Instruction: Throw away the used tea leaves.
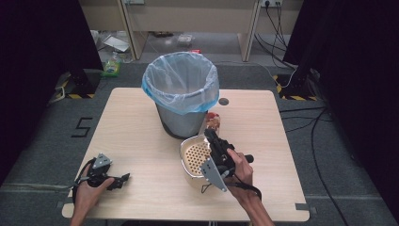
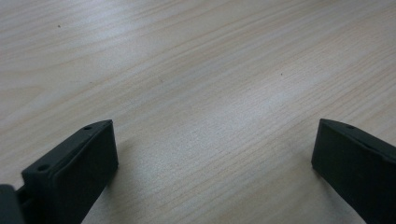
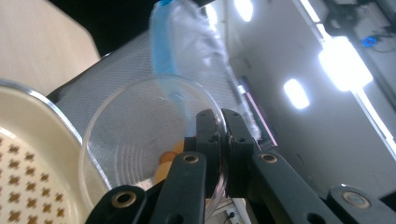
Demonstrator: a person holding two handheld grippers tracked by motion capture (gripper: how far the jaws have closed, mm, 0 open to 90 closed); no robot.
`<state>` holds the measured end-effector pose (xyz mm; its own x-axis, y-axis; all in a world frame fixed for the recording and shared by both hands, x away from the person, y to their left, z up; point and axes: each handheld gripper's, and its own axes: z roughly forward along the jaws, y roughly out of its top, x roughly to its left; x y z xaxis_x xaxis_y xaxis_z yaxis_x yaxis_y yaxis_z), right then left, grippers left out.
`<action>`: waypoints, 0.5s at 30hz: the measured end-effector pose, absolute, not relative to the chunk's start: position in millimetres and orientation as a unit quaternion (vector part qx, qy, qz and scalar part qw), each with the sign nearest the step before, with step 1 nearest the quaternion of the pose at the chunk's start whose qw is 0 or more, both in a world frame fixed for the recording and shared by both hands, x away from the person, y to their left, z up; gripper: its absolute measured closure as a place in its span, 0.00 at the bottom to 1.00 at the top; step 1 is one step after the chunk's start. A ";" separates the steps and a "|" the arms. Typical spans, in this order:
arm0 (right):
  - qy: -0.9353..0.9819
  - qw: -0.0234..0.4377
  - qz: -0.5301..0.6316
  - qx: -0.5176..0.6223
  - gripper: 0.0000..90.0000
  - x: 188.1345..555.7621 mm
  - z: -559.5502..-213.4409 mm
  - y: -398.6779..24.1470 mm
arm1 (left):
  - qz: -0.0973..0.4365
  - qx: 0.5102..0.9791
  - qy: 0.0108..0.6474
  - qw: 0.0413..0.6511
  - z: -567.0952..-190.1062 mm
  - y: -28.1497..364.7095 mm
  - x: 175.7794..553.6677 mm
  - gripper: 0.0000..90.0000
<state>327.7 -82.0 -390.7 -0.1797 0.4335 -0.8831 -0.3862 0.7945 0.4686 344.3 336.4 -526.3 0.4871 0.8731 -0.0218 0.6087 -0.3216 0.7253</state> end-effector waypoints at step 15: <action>0.676 0.672 0.301 -0.012 0.97 329.9 -400.6 -82.9 | 0.191 0.790 0.469 0.346 -526.3 336.4 344.3 0.00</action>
<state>329.9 -82.9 -400.6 -0.0952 0.3886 -0.9165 -0.4206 0.8187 0.3909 344.3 336.4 -526.3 0.4872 0.8730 -0.0219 0.6087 -0.3215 0.7254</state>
